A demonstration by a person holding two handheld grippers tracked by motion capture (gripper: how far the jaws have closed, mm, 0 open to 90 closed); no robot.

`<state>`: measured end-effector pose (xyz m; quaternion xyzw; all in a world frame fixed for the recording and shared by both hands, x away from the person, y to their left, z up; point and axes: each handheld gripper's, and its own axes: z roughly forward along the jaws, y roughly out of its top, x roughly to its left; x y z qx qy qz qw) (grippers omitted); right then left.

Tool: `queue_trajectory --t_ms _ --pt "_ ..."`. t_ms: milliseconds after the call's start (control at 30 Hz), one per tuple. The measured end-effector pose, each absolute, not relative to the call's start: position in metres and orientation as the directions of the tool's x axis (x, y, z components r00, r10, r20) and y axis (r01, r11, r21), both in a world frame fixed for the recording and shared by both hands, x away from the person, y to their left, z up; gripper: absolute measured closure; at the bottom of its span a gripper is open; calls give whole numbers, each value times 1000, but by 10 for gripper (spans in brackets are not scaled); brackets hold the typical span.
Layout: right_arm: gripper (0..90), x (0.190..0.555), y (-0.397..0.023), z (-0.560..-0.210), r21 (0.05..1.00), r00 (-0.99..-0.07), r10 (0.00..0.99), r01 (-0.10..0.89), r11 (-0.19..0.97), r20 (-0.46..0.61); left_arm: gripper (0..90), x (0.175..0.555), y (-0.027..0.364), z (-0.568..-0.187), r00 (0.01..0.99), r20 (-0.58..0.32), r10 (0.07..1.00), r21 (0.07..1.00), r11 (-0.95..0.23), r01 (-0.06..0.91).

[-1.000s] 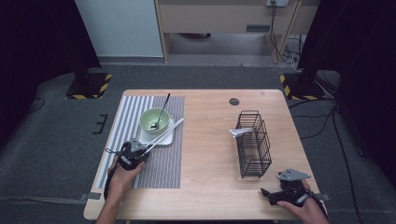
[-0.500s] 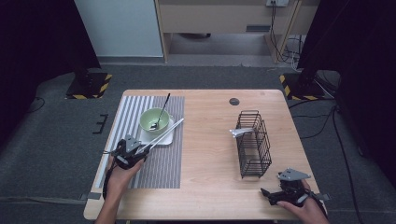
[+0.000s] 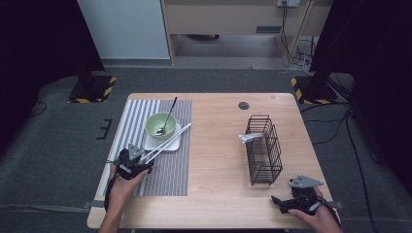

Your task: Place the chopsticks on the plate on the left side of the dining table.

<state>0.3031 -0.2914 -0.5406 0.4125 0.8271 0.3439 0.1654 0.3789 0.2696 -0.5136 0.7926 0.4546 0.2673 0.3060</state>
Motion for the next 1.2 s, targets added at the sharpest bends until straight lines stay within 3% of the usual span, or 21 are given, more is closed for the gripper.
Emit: queue_trajectory --t_ms 167,433,733,933,1200 --pt "3 303 -291 -541 705 -606 796 568 424 10 313 380 267 -516 452 170 876 712 -426 558" --pt "3 303 -291 -541 706 -605 796 569 423 10 449 383 263 -522 480 208 852 670 -481 565" --pt "3 303 -291 -541 706 -605 796 569 423 10 693 382 262 -521 495 224 839 653 -507 564" --pt "3 303 -291 -541 706 -605 796 569 423 10 720 382 265 -520 488 215 846 653 -497 572" --pt "3 303 -291 -541 705 -606 796 568 424 9 675 383 267 -521 473 224 852 659 -489 571"
